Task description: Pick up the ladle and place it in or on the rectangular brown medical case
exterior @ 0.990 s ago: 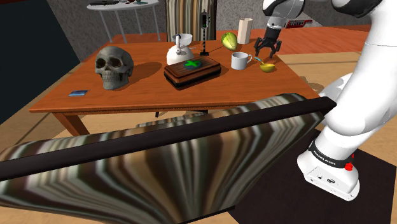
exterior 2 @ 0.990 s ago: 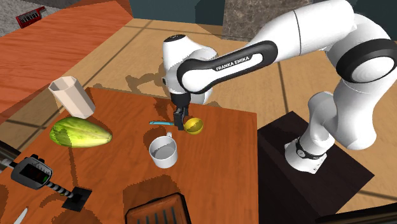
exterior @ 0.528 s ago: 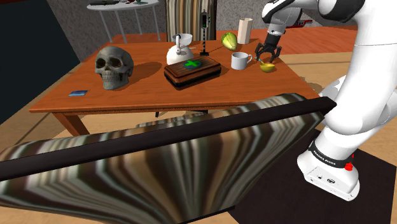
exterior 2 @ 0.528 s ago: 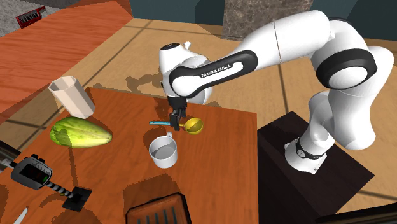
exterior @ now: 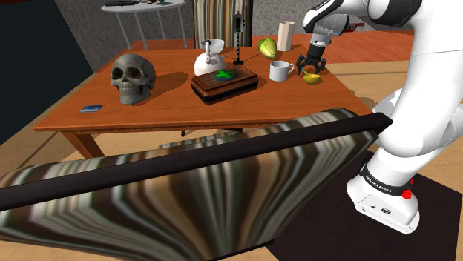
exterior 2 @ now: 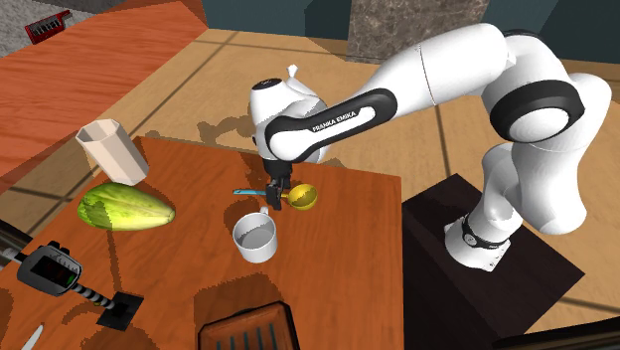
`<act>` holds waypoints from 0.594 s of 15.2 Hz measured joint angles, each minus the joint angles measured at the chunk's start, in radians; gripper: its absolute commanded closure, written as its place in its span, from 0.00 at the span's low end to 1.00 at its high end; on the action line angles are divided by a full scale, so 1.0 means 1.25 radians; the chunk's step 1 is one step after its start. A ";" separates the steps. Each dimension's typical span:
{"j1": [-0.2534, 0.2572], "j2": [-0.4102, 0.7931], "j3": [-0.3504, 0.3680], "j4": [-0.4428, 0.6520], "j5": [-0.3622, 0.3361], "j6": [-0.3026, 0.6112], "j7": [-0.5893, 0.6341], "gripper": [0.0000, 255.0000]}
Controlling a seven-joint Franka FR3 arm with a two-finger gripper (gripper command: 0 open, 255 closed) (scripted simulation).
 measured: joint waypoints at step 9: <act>0.000 0.001 0.000 0.002 0.001 0.000 0.000 1.00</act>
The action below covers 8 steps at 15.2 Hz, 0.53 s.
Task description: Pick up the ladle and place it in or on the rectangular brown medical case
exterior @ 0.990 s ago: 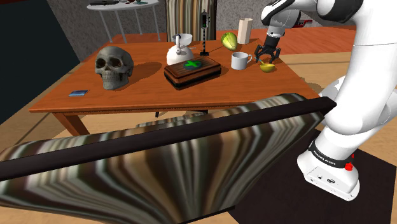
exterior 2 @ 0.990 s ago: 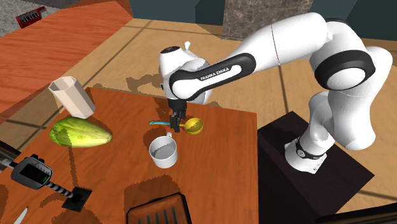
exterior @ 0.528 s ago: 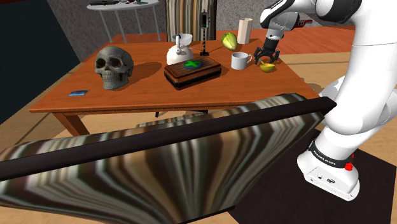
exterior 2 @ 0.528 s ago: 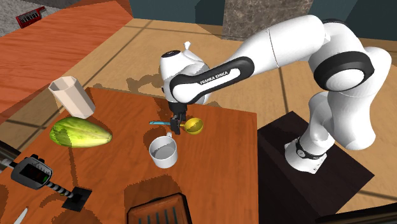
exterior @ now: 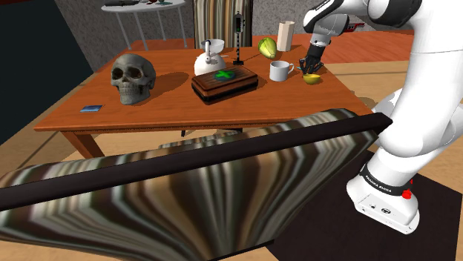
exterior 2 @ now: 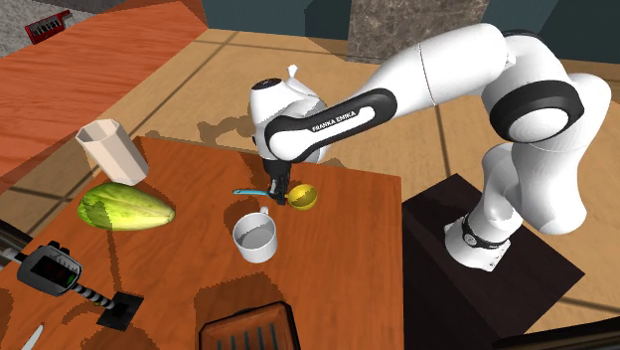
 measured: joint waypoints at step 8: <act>0.001 -0.012 -0.003 0.013 -0.008 -0.025 0.007 1.00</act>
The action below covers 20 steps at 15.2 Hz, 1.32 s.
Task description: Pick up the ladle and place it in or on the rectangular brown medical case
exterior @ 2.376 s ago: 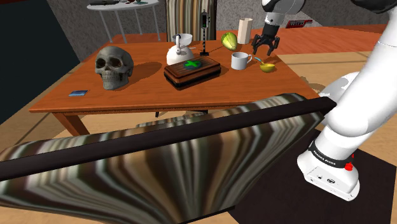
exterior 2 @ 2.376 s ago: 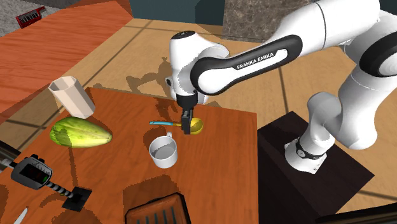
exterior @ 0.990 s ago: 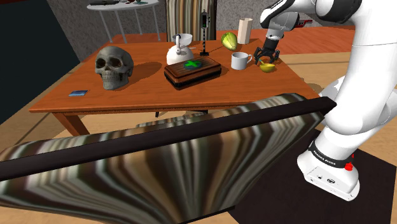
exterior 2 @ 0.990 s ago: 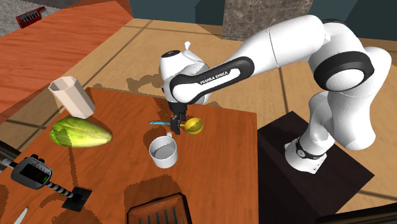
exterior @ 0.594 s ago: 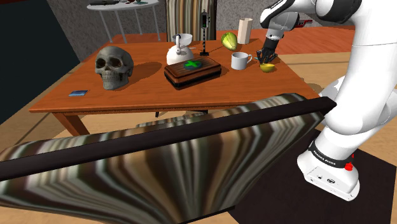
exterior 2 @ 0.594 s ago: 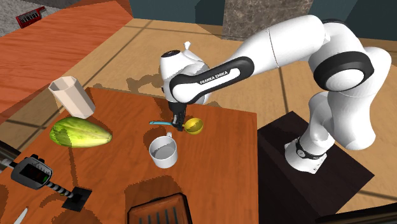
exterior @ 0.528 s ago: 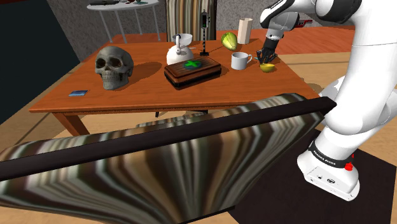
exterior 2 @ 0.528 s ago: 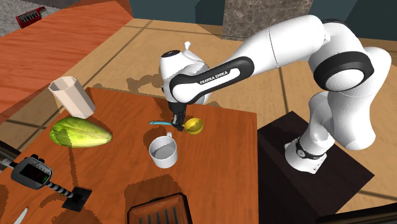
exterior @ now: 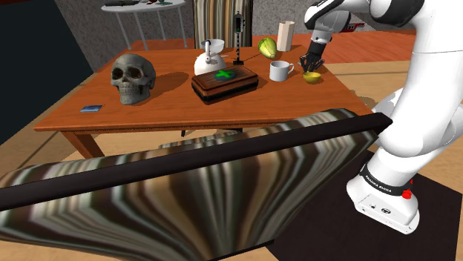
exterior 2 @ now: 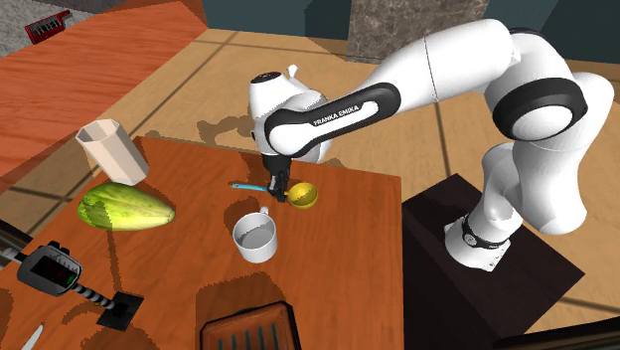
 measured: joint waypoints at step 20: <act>0.000 -0.057 -0.012 0.139 -0.038 -0.186 0.051 1.00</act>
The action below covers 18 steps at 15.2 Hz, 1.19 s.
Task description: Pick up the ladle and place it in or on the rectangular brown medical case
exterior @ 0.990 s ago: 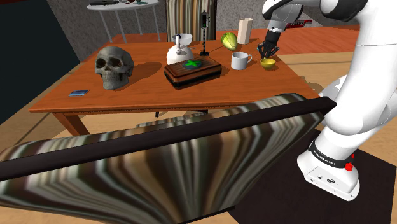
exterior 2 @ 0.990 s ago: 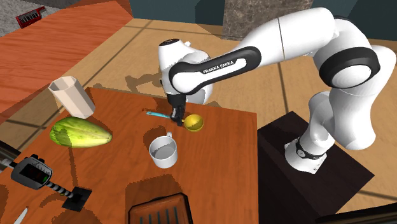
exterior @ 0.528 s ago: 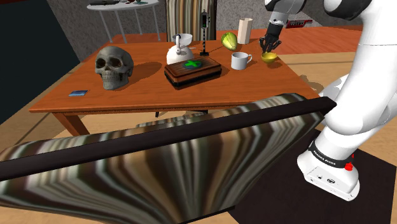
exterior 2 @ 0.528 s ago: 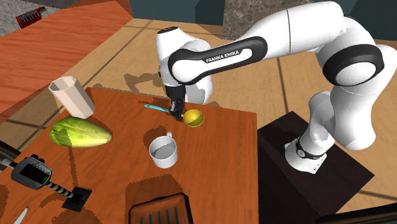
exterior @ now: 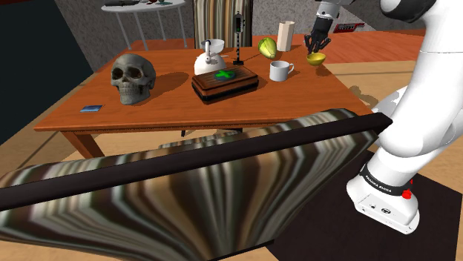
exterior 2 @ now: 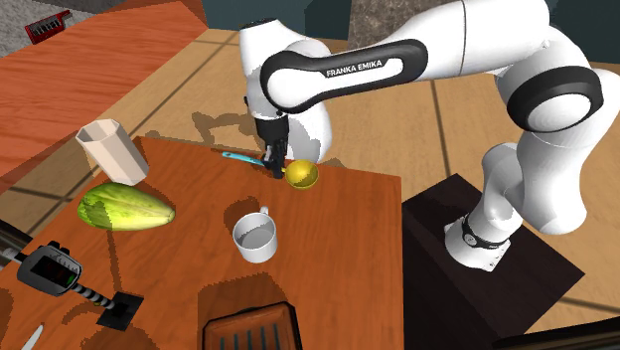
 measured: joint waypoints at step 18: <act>0.090 -0.031 0.050 0.060 -0.016 -0.058 0.159 1.00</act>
